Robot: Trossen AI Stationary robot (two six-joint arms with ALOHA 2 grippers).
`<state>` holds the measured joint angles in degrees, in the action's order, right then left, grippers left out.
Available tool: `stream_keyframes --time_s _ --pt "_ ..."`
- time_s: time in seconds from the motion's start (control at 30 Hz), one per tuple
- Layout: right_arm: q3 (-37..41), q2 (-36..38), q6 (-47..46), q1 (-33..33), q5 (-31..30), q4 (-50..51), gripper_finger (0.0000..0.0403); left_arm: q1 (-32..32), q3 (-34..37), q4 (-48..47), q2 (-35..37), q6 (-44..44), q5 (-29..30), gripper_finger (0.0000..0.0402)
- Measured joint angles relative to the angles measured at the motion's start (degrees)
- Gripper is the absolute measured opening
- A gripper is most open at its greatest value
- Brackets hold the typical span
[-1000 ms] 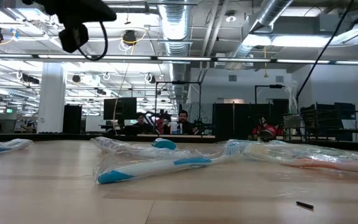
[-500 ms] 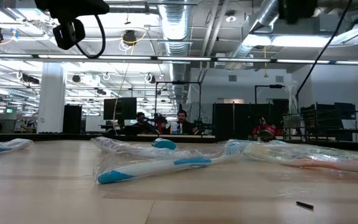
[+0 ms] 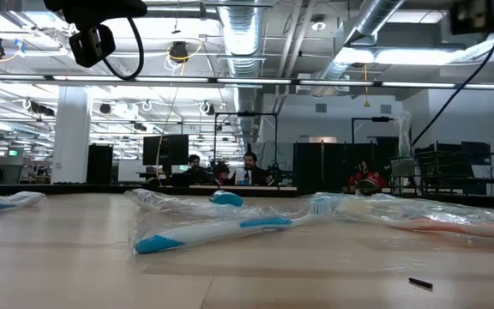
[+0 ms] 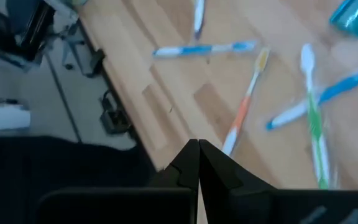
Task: Pick & Place toothbrushing station
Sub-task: Put the orange toothbrush into the right section of wire organizer
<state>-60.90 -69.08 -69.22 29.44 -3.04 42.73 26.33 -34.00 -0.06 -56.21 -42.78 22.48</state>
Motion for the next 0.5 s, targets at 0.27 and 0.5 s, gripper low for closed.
stream_keyframes --time_s 0.27,0.5 --pt "0.12 -0.42 -1.4 3.97 0.09 0.01 0.0 0.0 0.0 -2.01 -0.02 0.02 -0.61 0.0002" --pt "0.17 -8.79 0.88 2.16 5.99 -3.23 0.0 -0.02 0.0 -2.18 -0.02 0.04 -0.72 0.0002"
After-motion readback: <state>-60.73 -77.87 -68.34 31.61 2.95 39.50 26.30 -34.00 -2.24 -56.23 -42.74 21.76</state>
